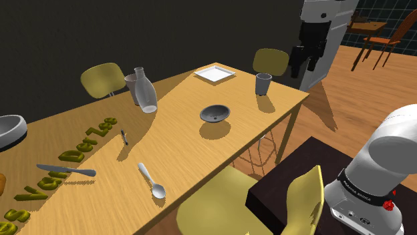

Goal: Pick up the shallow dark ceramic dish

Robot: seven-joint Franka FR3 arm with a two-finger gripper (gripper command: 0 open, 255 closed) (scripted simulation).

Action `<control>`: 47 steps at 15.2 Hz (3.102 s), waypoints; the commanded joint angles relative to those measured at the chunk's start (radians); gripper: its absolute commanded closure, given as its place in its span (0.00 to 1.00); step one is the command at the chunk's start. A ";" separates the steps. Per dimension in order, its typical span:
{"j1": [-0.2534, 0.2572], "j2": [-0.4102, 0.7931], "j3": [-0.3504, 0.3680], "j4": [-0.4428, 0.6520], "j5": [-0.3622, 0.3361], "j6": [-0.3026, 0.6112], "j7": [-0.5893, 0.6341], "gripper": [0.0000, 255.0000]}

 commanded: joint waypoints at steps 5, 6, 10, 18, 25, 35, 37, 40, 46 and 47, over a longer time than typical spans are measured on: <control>-0.008 0.076 0.011 -0.056 0.068 0.160 0.091 0.00; -0.010 0.099 0.013 -0.066 0.084 0.201 0.112 0.00; -0.011 0.205 0.023 -0.094 0.153 0.368 0.187 0.00; 0.004 0.473 0.033 -0.072 0.307 0.693 0.290 0.00; 0.030 0.740 0.030 0.033 0.492 0.926 0.310 0.00; 0.031 0.923 0.050 0.099 0.656 1.069 0.232 0.00; 0.029 0.941 0.056 0.099 0.674 1.085 0.214 0.00; 0.030 0.942 0.056 0.100 0.673 1.085 0.215 1.00; 0.030 0.943 0.056 0.101 0.673 1.085 0.215 1.00; 0.030 0.943 0.056 0.100 0.673 1.086 0.215 1.00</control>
